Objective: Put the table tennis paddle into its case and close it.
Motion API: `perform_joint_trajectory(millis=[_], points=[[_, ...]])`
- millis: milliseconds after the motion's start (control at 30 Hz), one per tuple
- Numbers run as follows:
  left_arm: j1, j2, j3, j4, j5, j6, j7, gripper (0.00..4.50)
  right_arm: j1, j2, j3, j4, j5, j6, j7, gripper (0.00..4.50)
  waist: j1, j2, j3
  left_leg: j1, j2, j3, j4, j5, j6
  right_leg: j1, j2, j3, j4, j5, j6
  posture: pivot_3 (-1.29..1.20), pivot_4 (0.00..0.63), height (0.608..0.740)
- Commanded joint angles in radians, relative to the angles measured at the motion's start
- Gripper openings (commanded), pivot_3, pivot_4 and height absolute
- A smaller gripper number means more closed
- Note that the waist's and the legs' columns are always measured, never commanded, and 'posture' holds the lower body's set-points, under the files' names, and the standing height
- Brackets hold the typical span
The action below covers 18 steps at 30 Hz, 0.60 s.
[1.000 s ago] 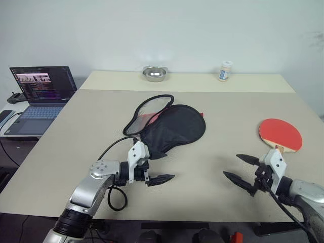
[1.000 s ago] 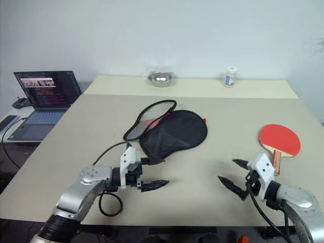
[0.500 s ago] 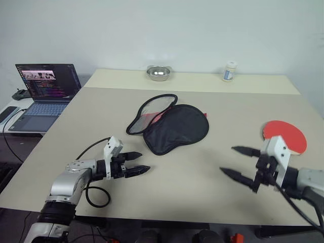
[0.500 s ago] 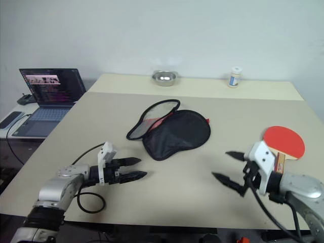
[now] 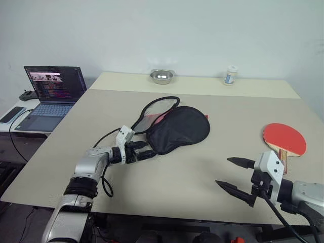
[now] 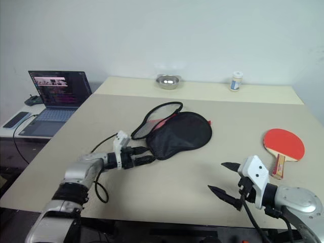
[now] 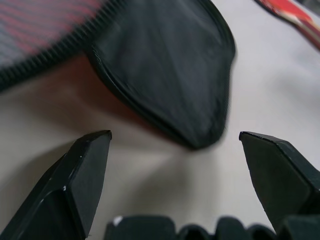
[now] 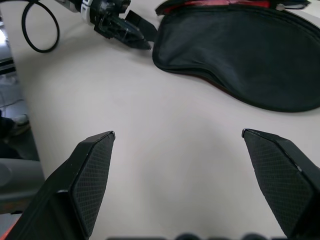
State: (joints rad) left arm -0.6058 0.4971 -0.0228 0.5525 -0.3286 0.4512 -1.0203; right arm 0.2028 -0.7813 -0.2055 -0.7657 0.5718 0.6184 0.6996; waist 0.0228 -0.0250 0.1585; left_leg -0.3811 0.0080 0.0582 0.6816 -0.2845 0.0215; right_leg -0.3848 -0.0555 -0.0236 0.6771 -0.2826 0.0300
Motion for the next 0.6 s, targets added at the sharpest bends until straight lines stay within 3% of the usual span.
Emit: perform_joint_trajectory(millis=[33, 133, 200, 567, 600], points=[[-0.027, -0.028, 0.024, 0.032, 0.002, 0.028, 0.041, 4.50, -0.005, 0.010, -0.003, -0.030, -0.010, -0.026, -0.013, 4.48, -0.001, 0.000, 0.000, 0.000, 0.000, 0.000, 0.000, 0.000, 0.000, 0.000, 0.000, 0.000, 0.000, 0.001, -0.001, 0.00, 0.150, 0.740], [-0.020, -0.052, 0.028, -0.013, -0.020, 0.077, 0.038, 4.50, 0.001, 0.016, 0.002, -0.029, -0.020, -0.033, -0.021, 4.48, 0.000, 0.000, 0.000, -0.001, 0.000, 0.000, 0.000, 0.000, 0.000, 0.000, 0.000, 0.000, 0.000, 0.002, -0.003, 0.00, 0.150, 0.740], [-0.004, -0.059, 0.027, -0.071, -0.044, 0.133, 0.024, 3.98, 0.003, 0.022, 0.009, -0.030, -0.026, -0.036, -0.025, 4.50, 0.000, 0.000, 0.000, -0.001, 0.000, 0.000, 0.000, 0.000, 0.000, 0.000, 0.000, 0.000, -0.001, 0.002, -0.003, 0.00, 0.150, 0.740], [0.076, -0.123, 0.051, -0.280, -0.155, 0.343, 0.076, 0.11, -0.002, 0.019, -0.003, -0.012, -0.042, -0.050, -0.023, 4.50, -0.003, -0.001, 0.001, -0.005, 0.001, -0.001, -0.002, -0.001, -0.002, -0.003, 0.000, -0.001, -0.004, 0.001, -0.003, 0.00, 0.150, 0.740], [0.078, -0.134, 0.048, -0.287, -0.158, 0.346, 0.081, 0.03, -0.001, 0.017, -0.007, -0.012, -0.041, -0.049, -0.022, 4.50, -0.003, -0.002, 0.001, -0.005, 0.000, -0.001, -0.002, -0.002, -0.002, -0.003, 0.000, -0.001, -0.004, 0.001, -0.003, 0.00, 0.150, 0.740]])
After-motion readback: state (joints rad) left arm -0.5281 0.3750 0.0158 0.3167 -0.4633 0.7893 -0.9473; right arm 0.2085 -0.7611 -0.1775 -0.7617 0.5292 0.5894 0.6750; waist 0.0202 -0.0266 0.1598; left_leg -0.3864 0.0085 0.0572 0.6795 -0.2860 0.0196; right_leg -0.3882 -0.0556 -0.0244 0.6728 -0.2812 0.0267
